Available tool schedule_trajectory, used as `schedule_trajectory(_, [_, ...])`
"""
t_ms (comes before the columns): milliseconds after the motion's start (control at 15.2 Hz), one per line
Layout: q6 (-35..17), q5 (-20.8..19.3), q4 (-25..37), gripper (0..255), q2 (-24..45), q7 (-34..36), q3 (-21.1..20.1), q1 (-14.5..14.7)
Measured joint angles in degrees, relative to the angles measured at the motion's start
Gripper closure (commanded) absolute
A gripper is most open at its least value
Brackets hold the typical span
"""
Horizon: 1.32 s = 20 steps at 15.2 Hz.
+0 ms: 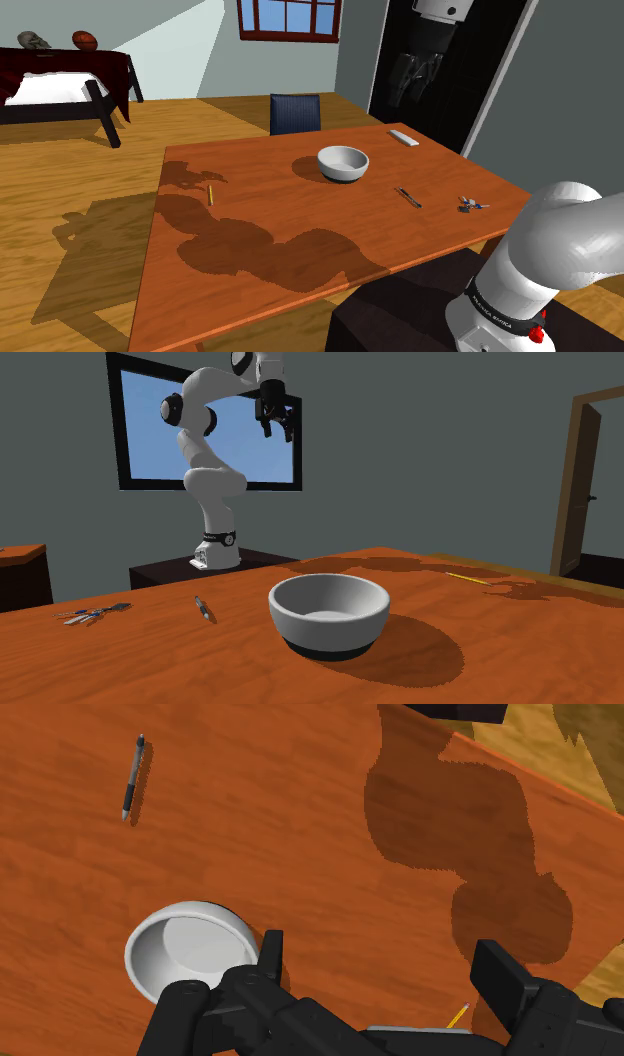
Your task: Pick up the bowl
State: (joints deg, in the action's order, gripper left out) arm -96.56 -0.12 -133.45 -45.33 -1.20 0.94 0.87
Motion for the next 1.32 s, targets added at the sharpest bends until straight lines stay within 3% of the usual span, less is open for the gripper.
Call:
schedule_trajectory(396, [-7.0,-1.1,-2.4,0,4.9,-0.5,0.2,-0.4])
schedule_trajectory(792, [-18.0,-2.8,-3.6,0,15.1,-1.1,0.9,-1.1])
schedule_trajectory(1320, [-31.0,-5.2,-0.4,0,31.5,-1.5,1.7,-2.2])
